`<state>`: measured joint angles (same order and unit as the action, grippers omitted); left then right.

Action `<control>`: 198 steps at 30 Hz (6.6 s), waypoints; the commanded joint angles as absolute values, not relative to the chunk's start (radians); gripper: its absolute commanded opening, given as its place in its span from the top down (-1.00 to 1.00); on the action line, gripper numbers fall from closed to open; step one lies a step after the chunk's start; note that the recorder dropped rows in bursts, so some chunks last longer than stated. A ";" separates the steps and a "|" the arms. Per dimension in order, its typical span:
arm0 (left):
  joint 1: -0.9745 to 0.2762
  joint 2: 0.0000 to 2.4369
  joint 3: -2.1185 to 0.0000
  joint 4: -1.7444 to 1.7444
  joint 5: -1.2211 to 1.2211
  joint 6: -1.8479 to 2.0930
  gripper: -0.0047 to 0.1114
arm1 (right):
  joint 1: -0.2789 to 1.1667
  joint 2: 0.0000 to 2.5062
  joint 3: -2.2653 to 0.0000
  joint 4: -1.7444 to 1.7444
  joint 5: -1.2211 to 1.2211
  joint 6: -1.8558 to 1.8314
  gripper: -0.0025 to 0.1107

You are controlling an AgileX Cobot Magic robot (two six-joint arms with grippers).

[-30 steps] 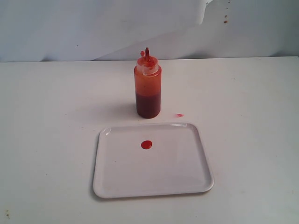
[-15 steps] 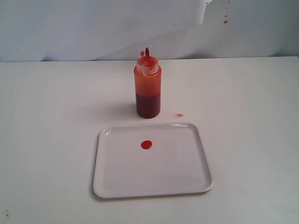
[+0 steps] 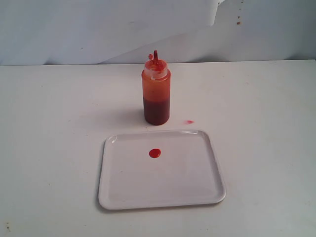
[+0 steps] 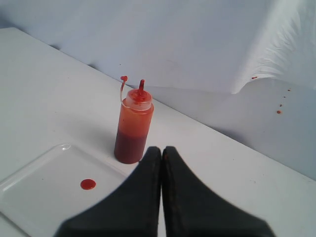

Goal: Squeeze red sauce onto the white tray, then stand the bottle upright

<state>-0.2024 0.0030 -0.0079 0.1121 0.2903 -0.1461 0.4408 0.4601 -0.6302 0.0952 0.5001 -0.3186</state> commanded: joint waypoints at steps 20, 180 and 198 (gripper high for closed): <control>0.002 0.000 0.000 0.114 0.288 -0.157 0.92 | 0.440 0.458 -0.625 0.098 0.499 -0.317 0.96; 0.002 0.000 0.000 0.114 0.287 -0.155 0.92 | -0.010 0.000 0.000 0.016 0.330 -0.141 0.96; 0.002 0.000 0.000 0.114 0.287 -0.155 0.92 | -0.010 0.000 0.000 0.037 0.334 -0.154 0.96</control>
<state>0.0001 0.0030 -0.0079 0.1121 0.2911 -0.1461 -0.0058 0.0063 -0.0030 0.0311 0.3340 -0.1534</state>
